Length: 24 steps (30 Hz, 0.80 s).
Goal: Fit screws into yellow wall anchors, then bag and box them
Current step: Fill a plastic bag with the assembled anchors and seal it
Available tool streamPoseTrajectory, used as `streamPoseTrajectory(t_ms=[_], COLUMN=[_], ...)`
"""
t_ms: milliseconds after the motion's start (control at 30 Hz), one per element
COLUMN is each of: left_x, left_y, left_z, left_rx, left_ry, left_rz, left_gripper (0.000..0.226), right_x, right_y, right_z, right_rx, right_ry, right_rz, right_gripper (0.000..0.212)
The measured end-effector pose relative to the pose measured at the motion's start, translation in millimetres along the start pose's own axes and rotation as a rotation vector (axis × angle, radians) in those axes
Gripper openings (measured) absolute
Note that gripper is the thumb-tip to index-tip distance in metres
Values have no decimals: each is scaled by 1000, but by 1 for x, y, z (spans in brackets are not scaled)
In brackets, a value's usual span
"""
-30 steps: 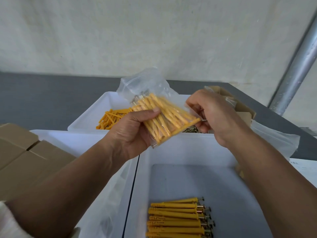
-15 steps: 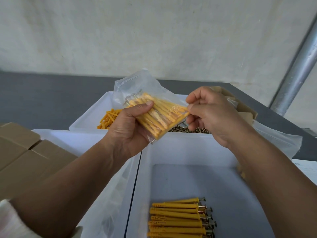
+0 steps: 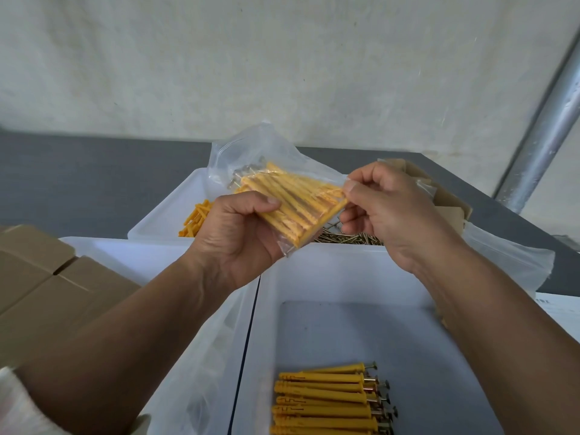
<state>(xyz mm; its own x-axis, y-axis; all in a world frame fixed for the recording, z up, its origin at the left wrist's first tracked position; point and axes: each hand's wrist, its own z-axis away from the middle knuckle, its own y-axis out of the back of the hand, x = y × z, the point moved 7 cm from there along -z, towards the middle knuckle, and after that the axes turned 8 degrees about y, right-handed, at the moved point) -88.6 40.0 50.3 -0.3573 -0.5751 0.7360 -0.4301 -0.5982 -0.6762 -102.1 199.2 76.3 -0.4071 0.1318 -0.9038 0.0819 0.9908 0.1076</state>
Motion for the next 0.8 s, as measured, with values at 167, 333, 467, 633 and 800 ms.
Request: streamPoseTrajectory(t_ms=[167,333,467,633,800], left_x=[-6,-3,-2,-1,-3], left_y=[-4,-2,0,-10,-8], left_z=[-2,-1,-2,1,-1], left_rx=[-12,65,96,-69,-28], left_ry=[38,-4,-16,5,-12], left_rz=[-46,-34,-41,-63,-86], left_gripper=[60,64,70,61,57], right_x=[-2,-7,-8,-10,-16], right_y=[1,-3,-4,3,-2], right_z=[0,2,3,2,4], right_rx=[24,-18,-7,69,32], right_ry=[-5,-13,-16,-9,25], right_rz=[-28,-119,-161,-151,-217], right_gripper=[13,15,16,13,13])
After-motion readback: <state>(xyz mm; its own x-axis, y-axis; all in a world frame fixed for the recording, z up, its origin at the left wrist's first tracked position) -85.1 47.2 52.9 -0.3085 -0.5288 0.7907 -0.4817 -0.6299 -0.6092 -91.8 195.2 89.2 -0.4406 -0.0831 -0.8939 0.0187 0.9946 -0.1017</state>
